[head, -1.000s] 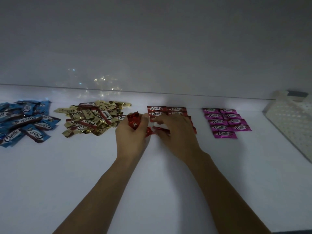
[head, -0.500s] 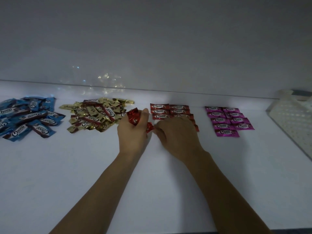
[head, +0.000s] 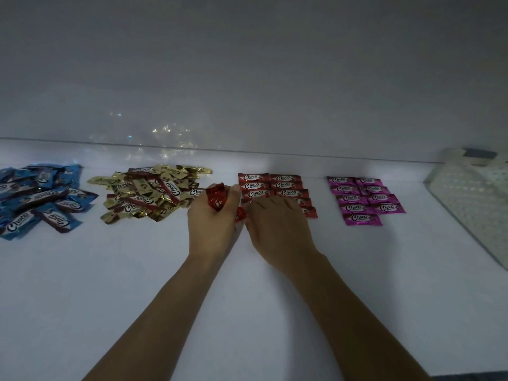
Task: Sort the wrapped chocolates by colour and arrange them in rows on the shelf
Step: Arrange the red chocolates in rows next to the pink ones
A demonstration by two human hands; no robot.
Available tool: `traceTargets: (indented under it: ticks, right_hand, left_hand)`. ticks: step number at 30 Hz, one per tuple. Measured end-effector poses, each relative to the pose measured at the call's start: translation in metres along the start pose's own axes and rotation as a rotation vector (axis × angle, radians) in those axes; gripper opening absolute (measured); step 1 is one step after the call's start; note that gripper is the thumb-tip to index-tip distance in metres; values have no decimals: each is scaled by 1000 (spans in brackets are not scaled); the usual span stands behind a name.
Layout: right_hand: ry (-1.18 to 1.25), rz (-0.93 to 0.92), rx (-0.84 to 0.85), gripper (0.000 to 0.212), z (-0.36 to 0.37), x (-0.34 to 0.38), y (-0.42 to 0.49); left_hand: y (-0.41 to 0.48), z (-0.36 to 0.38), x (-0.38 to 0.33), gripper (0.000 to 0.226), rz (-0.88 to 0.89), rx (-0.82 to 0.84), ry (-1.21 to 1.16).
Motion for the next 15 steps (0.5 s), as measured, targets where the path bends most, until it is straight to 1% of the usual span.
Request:
traceTargets:
  ticks: [5,8,10,12,15]
  right_hand:
    - [94,72,-111,14,0,-7,2]
    - [80,130,-159,25,-2,-15,4]
    - [75,220,-133,32,-8,-26,6]
    - [58,364,-56,37,-14,-44,6]
    - [67,529,-23,39,-18,-68,2]
  left_hand:
    - [-1,1,-1,20,6,17,-16]
    - [-3,1,-2,18,-9,28,-69]
    - [-3,1,-3,16,21,45,-39]
    - [-6,2,-4,16,52,86,30]
    - [-8,6,-4,18,67,153,73]
Point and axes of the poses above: each hand's wrist, its own y-axis towards the middle knuckle, its own z-axis out of the palm, x = y × z, the point moved 2 cm from there along y, towards the middle knuckle, and after that the axes turned 8 degrees about y, right-handed, at the moved point
